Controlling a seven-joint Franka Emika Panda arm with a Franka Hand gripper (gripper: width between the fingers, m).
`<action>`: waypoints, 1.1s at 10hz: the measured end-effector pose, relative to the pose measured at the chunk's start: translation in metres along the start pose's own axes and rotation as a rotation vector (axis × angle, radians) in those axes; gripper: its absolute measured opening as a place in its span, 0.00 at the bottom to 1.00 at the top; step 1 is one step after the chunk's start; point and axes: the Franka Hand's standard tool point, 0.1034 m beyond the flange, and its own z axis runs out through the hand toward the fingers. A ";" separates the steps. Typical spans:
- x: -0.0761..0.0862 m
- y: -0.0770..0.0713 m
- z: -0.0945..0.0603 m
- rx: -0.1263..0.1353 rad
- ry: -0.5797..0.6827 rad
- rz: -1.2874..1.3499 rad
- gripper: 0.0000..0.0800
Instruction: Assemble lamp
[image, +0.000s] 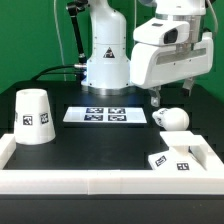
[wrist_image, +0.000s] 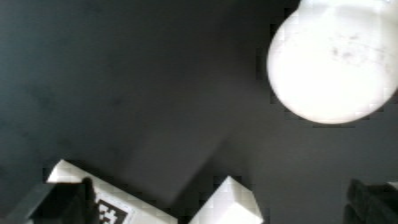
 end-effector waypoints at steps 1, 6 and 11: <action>0.001 0.000 0.000 0.000 0.002 0.000 0.87; -0.001 -0.023 0.010 0.006 0.014 -0.004 0.87; -0.010 -0.043 0.026 0.014 0.010 -0.019 0.87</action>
Offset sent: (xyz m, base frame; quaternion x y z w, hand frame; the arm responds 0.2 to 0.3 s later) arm 0.0000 0.0000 0.0000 0.0000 0.0000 0.0000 1.0000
